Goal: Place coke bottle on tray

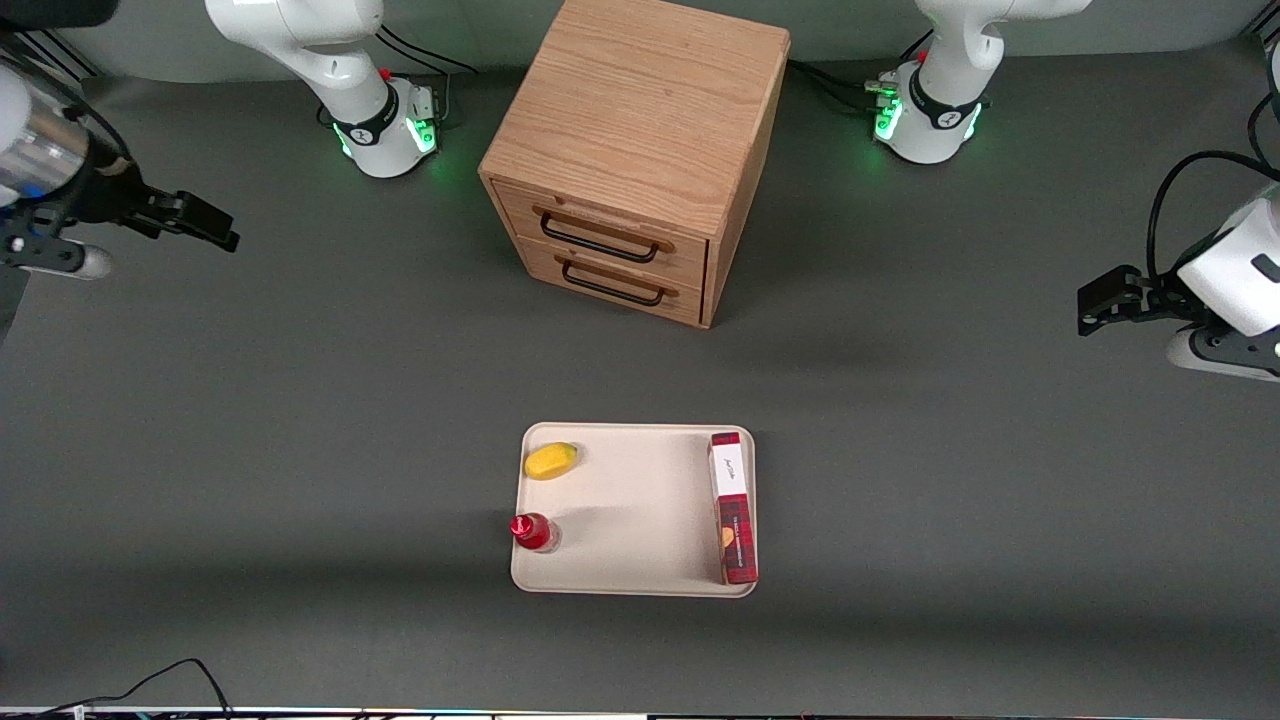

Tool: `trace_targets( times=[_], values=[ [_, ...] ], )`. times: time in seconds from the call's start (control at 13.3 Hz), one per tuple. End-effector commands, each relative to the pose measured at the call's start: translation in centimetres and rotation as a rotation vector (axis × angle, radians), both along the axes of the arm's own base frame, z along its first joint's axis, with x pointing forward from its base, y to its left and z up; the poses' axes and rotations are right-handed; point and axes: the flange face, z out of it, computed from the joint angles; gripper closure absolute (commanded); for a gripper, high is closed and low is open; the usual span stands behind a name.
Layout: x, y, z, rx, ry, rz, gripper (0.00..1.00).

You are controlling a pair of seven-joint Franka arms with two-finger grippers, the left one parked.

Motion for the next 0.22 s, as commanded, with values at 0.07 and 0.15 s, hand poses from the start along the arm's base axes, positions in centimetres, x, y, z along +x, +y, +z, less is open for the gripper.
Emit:
trace_targets(
  times=[0.07,0.15],
  values=[
    [-0.9,0.1,1.3,0.027,-0.034,0.009,0.0],
    [-0.8,-0.9,1.4,0.03,-0.034,-0.009,0.0]
  ],
)
